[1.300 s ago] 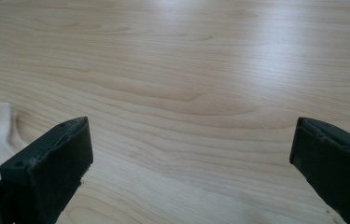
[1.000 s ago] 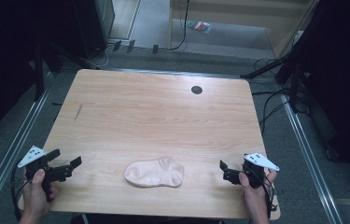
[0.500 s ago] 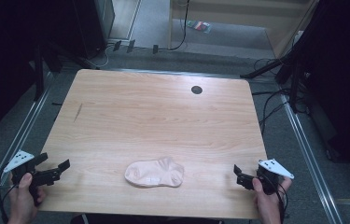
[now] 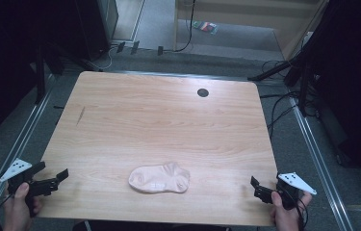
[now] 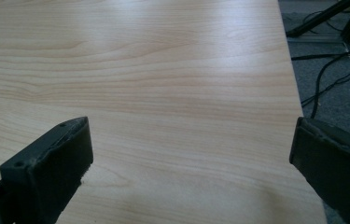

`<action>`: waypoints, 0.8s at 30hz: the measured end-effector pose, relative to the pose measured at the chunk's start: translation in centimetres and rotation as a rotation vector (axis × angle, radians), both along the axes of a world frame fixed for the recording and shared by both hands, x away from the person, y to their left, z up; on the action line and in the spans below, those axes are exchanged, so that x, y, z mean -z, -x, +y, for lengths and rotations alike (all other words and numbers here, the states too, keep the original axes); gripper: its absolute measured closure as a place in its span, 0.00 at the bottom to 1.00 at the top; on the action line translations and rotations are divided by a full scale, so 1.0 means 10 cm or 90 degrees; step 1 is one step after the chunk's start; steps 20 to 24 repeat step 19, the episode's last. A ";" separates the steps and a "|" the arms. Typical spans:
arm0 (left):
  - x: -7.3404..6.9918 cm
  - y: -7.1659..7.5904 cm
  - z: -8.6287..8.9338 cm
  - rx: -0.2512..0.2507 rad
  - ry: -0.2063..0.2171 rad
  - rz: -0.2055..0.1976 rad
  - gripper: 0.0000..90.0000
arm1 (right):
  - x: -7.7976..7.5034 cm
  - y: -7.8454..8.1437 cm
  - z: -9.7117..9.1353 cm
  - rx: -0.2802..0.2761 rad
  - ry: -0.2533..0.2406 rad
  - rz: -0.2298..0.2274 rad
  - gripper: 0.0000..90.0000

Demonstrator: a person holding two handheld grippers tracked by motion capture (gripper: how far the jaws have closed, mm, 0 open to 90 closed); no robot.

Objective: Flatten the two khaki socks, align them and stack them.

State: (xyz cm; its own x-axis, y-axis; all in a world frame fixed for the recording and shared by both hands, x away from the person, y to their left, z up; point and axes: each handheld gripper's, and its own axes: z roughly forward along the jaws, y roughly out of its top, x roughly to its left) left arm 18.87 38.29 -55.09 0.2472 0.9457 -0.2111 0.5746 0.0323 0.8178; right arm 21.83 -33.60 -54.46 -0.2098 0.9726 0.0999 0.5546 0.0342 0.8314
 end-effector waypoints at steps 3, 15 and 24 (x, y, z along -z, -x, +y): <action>0.01 -0.04 -0.05 0.009 -0.021 0.005 0.00 | 0.01 0.00 0.00 0.010 -0.001 -0.003 0.00; 0.03 -0.07 -0.07 0.002 -0.029 0.012 0.00 | 0.03 -0.04 0.01 0.014 -0.003 0.008 0.00; 0.03 -0.08 -0.08 0.001 -0.029 0.016 0.00 | 0.03 -0.04 0.01 0.011 -0.004 0.010 0.00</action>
